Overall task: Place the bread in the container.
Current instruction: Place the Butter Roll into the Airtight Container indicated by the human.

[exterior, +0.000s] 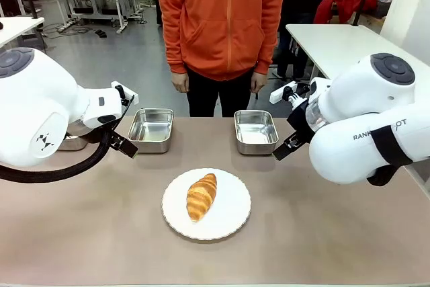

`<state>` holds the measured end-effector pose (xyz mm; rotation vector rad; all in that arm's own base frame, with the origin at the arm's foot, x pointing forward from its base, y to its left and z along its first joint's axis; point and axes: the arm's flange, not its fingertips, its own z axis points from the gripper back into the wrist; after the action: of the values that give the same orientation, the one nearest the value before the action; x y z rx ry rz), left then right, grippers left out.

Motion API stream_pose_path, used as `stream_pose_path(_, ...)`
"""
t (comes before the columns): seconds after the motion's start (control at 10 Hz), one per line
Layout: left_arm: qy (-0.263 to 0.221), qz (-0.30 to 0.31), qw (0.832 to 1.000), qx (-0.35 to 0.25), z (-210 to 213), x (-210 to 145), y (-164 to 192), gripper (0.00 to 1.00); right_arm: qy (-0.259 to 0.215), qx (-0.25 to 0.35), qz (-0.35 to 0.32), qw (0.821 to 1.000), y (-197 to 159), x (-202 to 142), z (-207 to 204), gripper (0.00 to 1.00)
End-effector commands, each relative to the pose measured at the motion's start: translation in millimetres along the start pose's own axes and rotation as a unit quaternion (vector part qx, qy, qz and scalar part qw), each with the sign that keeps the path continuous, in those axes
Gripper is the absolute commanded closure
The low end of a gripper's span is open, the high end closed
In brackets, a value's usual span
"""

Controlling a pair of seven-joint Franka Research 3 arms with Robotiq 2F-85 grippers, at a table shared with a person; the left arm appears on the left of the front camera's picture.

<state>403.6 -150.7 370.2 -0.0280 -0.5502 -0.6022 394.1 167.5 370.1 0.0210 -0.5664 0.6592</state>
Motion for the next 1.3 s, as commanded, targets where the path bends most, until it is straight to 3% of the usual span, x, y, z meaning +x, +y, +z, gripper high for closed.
stream_pose_path(0.0,-0.015,0.006,1.0,-0.012,21.0,8.8,12.9,0.0,-0.012,0.01,0.004,1.0,-11.7,14.2,15.7,0.0)
stream_pose_path(0.4,-0.032,-0.025,0.994,-0.098,94.4,26.0,88.5,0.0,-0.036,0.044,0.001,0.998,-80.1,45.4,67.6,0.0)
stream_pose_path(0.7,-0.048,-0.089,0.98,-0.17,121.5,-0.1,169.8,0.0,-0.076,0.095,0.02,0.992,-168.4,23.8,99.5,0.0)
stream_pose_path(0.9,-0.096,-0.146,0.959,-0.222,131.6,-35.3,216.1,0.0,-0.099,0.134,0.05,0.985,-206.7,-7.8,108.1,0.0)
stream_pose_path(1.1,-0.122,-0.193,0.955,-0.188,137.7,-59.6,224.6,0.0,-0.136,0.142,0.036,0.98,-215.0,-25.7,108.2,0.0)
stream_pose_path(1.2,-0.118,-0.171,0.966,-0.157,136.7,-57.0,211.6,0.0,-0.101,0.118,0.042,0.987,-205.3,-17.3,118.4,0.0)
